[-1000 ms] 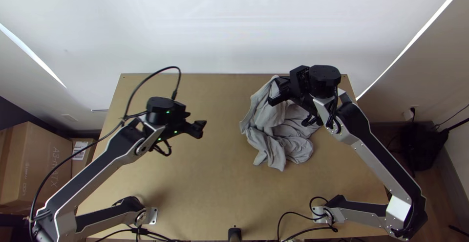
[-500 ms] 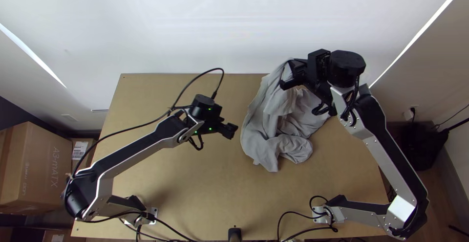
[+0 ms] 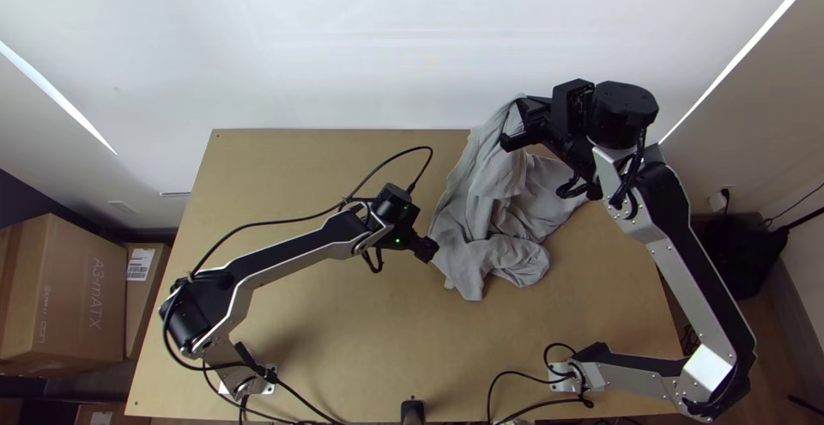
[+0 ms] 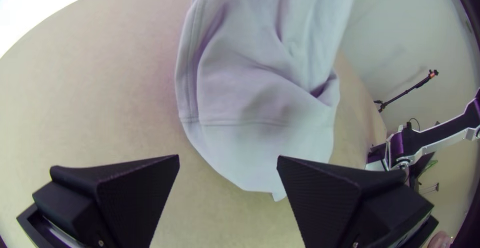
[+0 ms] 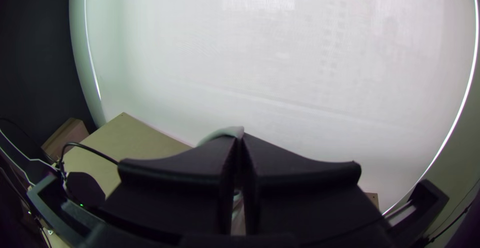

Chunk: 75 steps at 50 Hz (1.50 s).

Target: Fold the t-shirt

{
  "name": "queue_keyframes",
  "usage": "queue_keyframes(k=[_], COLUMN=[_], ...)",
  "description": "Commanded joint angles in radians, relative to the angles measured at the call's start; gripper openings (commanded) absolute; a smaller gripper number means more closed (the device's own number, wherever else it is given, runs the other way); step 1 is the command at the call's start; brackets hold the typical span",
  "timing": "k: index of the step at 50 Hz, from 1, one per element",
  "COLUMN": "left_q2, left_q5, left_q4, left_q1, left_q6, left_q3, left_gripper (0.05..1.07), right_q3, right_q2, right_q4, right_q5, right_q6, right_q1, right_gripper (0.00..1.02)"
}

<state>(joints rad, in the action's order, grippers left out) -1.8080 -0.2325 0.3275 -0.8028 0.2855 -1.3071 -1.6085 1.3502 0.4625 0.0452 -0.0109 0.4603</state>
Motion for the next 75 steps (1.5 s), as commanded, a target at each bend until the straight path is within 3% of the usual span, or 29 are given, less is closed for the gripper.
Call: queue_keyframes(k=[1, 12, 14, 22, 31, 43, 53, 63, 75], left_q2=[-0.062, -0.171, -0.186, -0.211, -0.177, 0.029, 0.191, 0.383, 0.627], left_q5=[-0.022, -0.025, -0.024, -0.025, -0.027, -0.013, -0.007, 0.012, 0.016], left_q4=[-0.021, -0.065, -0.077, -0.182, -0.180, -0.102, -0.036, -0.021, -0.022], left_q1=[-0.010, -0.012, -0.012, -0.015, 0.027, 0.231, 0.404, 0.528, 0.683], left_q6=[0.023, 0.018, 0.015, 0.003, -0.003, -0.012, -0.025, -0.046, -0.045], left_q3=[-0.052, -0.116, -0.124, -0.106, -0.100, -0.146, -0.245, -0.305, -0.333], left_gripper=[1.02, 0.99, 0.84, 0.07, 0.08, 0.08, 0.08, 0.08, 0.07], right_q3=[-0.037, -0.048, -0.048, -0.076, -0.096, -0.083, -0.133, -0.217, -0.223], right_q2=[-0.008, -0.013, -0.016, -0.023, -0.033, -0.049, -0.046, -0.068, -0.169], right_q4=[-0.007, 0.004, 0.007, 0.027, 0.054, 0.074, 0.056, -0.018, -0.223], right_q5=[0.010, 0.010, 0.010, 0.019, 0.021, 0.019, 0.021, 0.021, 0.030], right_q6=[0.009, 0.009, 0.012, 0.017, 0.009, -0.003, -0.052, -0.058, -0.050], right_q1=[-0.003, -0.003, -0.003, -0.006, -0.051, -0.149, -0.169, -0.158, -0.098], right_gripper=[0.02, 0.02, 0.02, 0.02, 0.02, 0.02, 0.02, 0.02, 0.02])
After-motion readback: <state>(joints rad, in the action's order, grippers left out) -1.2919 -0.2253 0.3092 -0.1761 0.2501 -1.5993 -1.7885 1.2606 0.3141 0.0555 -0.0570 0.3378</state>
